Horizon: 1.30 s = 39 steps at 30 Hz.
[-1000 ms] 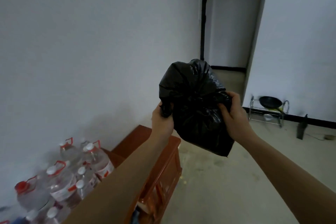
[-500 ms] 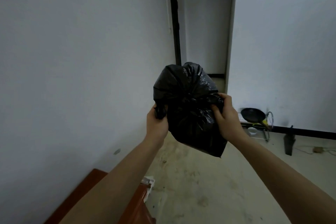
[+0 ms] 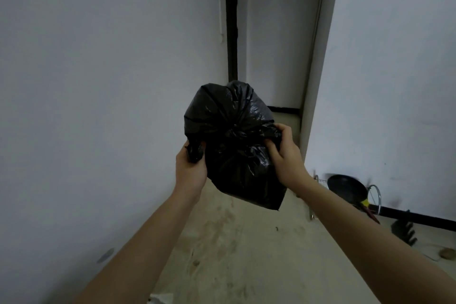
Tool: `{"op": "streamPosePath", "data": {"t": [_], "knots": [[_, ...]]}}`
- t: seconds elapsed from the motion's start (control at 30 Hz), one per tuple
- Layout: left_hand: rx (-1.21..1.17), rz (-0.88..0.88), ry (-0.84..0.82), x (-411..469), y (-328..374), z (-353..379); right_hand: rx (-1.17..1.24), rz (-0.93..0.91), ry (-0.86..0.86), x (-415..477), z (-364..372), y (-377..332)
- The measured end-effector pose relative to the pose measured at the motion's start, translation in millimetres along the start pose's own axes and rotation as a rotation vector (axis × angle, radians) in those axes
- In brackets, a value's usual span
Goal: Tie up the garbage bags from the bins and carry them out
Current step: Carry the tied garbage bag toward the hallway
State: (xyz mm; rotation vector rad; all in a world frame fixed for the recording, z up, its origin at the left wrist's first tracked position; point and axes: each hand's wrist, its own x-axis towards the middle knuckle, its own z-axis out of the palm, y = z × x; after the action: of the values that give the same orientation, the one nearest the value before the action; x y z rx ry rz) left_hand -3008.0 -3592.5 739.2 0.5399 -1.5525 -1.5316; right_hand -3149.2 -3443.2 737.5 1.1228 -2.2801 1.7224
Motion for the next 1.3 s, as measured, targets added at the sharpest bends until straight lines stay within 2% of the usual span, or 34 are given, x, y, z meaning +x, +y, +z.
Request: {"op": "streamPosePath", "data": {"t": [0.37,0.63,0.8,1.07,1.17,1.3], "knots": [[0.08,-0.047,-0.13,284,-82,136,0.014,0.066,0.059,276,19,134],[0.098,-0.058,-0.161,484,-175,266,0.04,0.053,0.1,478,34,281],[0.055,-0.107,-0.133,596,-200,328,0.07,0.063,0.049,618,42,338],[0.058,-0.098,-0.056,773,-249,364,0.116,0.085,-0.069,797,109,405],[0.056,-0.116,-0.045,846,-292,371,0.102,0.103,-0.087,859,145,446],[0.094,-0.152,-0.109,935,-358,379,0.079,0.171,-0.099,929,192,505]]}}
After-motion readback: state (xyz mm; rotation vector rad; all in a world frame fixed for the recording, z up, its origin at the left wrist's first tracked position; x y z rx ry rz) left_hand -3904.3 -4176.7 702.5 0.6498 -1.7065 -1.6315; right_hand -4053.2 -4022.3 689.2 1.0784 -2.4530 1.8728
